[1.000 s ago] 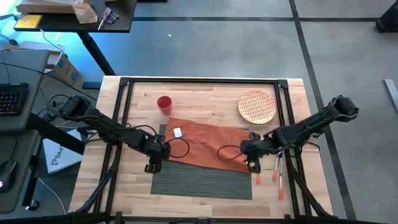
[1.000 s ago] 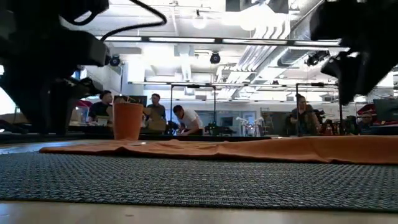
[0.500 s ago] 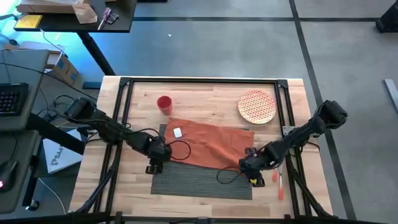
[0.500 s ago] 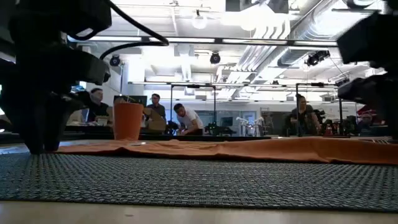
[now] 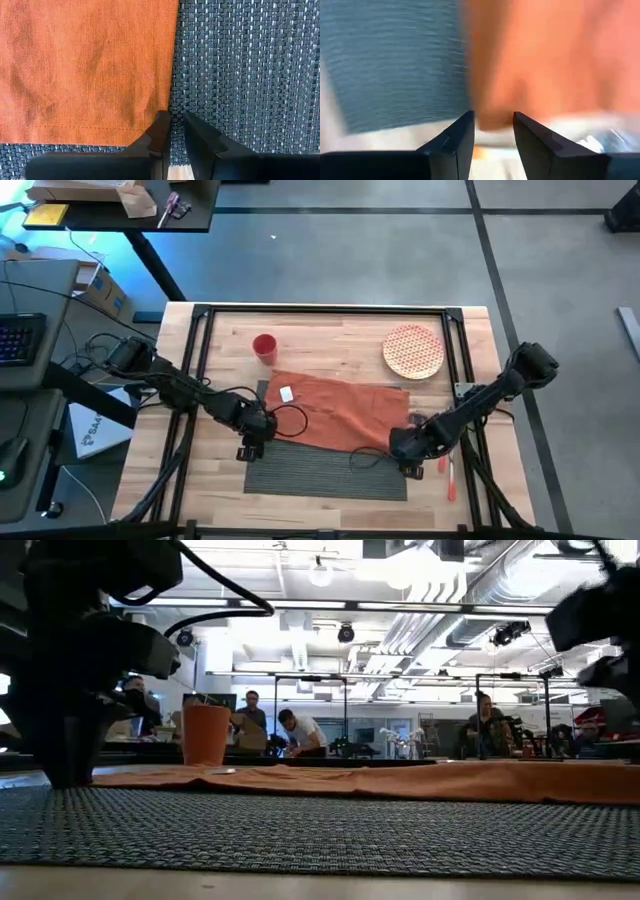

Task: Set table place
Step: Fold the orange table napkin

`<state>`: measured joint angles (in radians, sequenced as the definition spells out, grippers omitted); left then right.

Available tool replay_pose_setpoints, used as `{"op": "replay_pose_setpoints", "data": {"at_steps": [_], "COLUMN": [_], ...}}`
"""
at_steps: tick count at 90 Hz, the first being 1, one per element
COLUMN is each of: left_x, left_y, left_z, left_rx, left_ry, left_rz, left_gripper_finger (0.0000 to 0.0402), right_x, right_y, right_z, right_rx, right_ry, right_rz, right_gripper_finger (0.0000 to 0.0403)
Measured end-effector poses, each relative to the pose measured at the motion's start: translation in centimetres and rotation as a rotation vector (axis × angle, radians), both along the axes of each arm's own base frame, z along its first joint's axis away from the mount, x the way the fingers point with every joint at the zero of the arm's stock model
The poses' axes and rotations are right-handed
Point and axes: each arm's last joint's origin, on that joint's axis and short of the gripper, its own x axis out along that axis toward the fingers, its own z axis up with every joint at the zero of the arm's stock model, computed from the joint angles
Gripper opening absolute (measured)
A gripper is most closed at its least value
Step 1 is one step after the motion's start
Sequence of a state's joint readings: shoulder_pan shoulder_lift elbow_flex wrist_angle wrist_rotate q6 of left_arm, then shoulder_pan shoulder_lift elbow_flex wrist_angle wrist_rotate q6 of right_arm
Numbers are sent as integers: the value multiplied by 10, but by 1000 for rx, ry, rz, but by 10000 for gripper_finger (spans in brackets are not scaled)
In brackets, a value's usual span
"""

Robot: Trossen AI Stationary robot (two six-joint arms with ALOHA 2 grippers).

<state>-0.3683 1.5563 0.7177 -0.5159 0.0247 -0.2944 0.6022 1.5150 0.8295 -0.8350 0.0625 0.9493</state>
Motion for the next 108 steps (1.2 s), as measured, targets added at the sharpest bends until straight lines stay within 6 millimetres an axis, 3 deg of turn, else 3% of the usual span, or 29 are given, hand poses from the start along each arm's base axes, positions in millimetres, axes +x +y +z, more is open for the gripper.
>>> {"op": "replay_pose_setpoints", "data": {"at_steps": [11, 22, 31, 52, 70, 82, 96, 108], "left_x": [0, 0, 0, -1, -1, -1, 0, 4], "left_y": [0, 0, 0, 0, 0, 0, 0, -2], "left_z": [0, 0, -1, -1, -1, -1, 0, 10], "left_rx": [0, 0, -1, 2, 2, 2, -4, 6], "left_ry": [1, 3, 4, 4, 4, 5, 6, 22], "left_rz": [1, 5, 9, 9, 9, 9, 25, 24], "left_gripper_finger": [35, 35, 35, 35, 35, 32, 4, 0], "right_x": [-1, 1, -1, 0, 9, 10, 10, 8], "right_y": [1, 19, 30, 30, 29, 31, 29, 23], "right_z": [2, 11, 13, -8, -29, -33, -28, -12], "right_rx": [45, 150, 120, -45, -43, -25, 9, 14], "right_ry": [17, -121, -205, -180, -99, -86, -87, -83], "right_rz": [-34, 148, 275, 308, 302, 309, 253, 198], "right_gripper_finger": [118, 118, 118, 118, 113, 85, 15, 3]}}
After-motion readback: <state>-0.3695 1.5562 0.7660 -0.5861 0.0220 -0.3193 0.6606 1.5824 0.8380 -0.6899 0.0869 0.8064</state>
